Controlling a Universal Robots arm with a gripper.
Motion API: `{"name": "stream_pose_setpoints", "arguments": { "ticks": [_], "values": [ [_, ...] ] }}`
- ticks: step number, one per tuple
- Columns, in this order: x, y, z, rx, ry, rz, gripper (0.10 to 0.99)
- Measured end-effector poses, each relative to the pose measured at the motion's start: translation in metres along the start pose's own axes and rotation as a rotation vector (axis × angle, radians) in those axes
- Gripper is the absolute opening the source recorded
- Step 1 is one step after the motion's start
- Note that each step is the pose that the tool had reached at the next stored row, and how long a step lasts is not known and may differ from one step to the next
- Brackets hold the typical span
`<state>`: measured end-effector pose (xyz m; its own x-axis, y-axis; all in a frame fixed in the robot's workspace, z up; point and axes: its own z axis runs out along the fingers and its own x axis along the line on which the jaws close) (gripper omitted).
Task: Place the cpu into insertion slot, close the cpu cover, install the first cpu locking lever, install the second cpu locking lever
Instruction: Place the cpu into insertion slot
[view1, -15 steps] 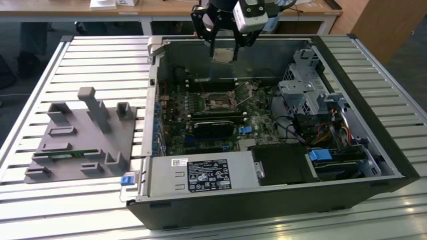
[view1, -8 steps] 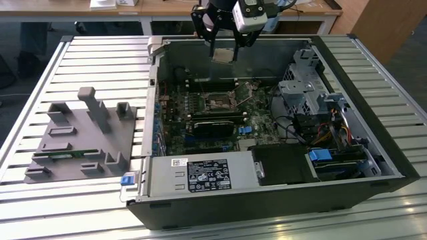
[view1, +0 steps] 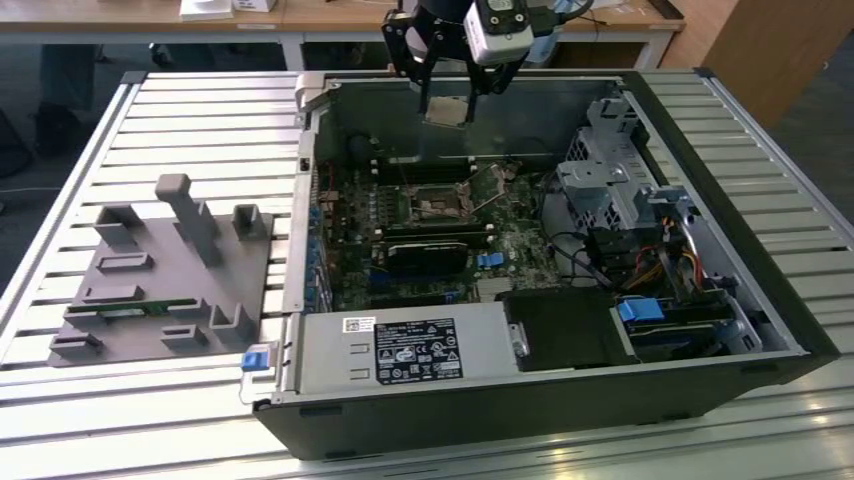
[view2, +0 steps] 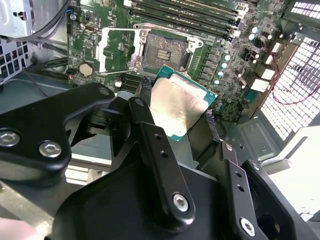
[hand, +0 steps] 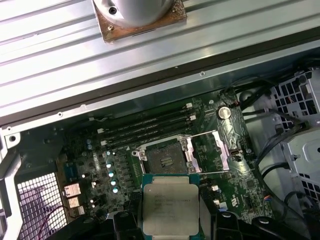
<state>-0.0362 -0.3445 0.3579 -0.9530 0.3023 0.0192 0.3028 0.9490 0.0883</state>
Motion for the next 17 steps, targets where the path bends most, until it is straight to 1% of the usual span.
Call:
{"name": "stream_pose_setpoints", "arguments": {
  "ticks": [17],
  "values": [
    [0.0, 0.0, 0.0001, -0.001, -0.0027, 0.031, 0.541]
  ]
}}
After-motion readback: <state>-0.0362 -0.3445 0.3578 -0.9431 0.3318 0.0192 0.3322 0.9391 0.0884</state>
